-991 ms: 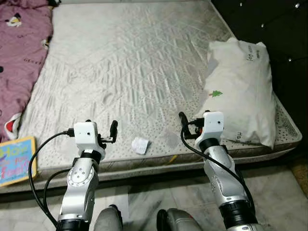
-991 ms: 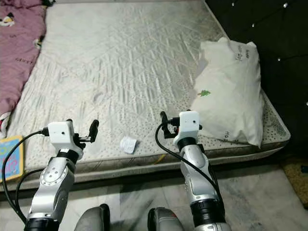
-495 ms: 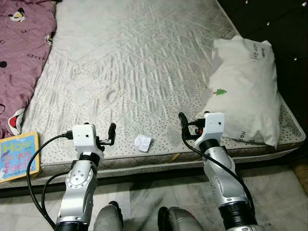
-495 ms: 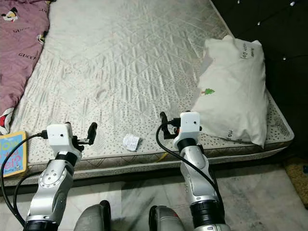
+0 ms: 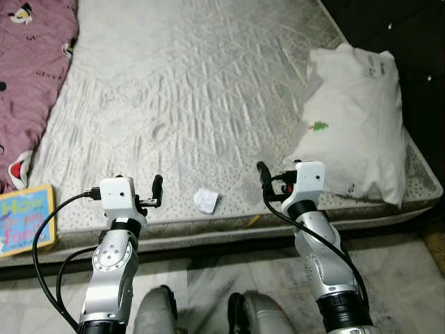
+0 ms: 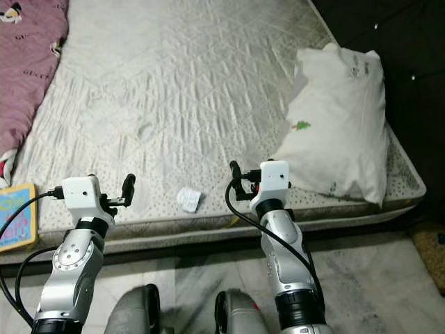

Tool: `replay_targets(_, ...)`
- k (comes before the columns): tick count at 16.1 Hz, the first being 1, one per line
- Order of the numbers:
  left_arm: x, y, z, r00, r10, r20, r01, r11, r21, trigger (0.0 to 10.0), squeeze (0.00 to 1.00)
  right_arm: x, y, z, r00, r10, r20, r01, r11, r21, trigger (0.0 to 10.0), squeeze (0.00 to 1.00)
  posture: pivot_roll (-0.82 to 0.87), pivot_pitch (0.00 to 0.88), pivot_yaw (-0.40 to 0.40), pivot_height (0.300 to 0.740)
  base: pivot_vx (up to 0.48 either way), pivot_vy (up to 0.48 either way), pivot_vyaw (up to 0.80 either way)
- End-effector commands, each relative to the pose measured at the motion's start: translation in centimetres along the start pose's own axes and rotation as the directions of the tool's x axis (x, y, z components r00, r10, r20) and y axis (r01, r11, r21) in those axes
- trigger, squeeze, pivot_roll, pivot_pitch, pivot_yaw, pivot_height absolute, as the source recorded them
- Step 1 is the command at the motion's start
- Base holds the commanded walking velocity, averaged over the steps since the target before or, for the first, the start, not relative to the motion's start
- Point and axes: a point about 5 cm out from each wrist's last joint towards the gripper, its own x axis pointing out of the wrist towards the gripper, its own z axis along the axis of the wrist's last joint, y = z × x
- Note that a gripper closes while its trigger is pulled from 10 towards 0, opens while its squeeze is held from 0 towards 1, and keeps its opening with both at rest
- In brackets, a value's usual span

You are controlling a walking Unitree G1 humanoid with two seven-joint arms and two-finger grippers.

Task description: Clean up the room

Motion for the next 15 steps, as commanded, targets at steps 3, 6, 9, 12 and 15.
replay_targets(3,-0.22,0.22,-0.10,1.000,0.014,-0.015,-0.014,1.000,-0.002,10.0,0.00,-0.24,-0.03,-0.21,1.000,0.005,-0.014,-0.005,1.000,0.001,10.0,0.00,0.05,0.248,-0.041,0.615,0.000,0.000,0.00)
replay_targets(6,-0.11,0.27,-0.13,1.000,0.018,-0.019,-0.018,1.000,-0.005,10.0,0.00,-0.19,-0.03,-0.20,1.000,0.006,-0.015,-0.006,1.000,-0.001,10.0,0.00,0.05,0.246,-0.041,0.586,0.000,0.000,0.00)
replay_targets(9,-0.03,0.33,-0.08,0.999,0.027,-0.019,-0.027,1.000,0.002,10.0,0.00,-0.12,-0.02,-0.21,1.000,0.010,-0.018,-0.011,1.000,-0.004,10.0,0.00,0.04,0.246,-0.043,0.578,0.000,0.000,0.00)
replay_targets(12,-0.07,0.39,0.01,0.999,0.032,-0.014,-0.032,0.999,0.002,10.0,0.00,-0.08,0.01,-0.19,1.000,0.021,-0.019,-0.021,1.000,-0.005,10.0,0.00,0.04,0.248,-0.048,0.578,0.000,0.000,0.00)
replay_targets(15,-0.21,0.45,0.23,1.000,0.030,-0.006,-0.030,1.000,-0.002,10.0,0.00,-0.02,0.42,0.02,0.998,0.062,-0.009,-0.062,0.997,-0.034,10.0,0.00,0.05,0.251,-0.055,0.578,0.000,0.000,0.15)
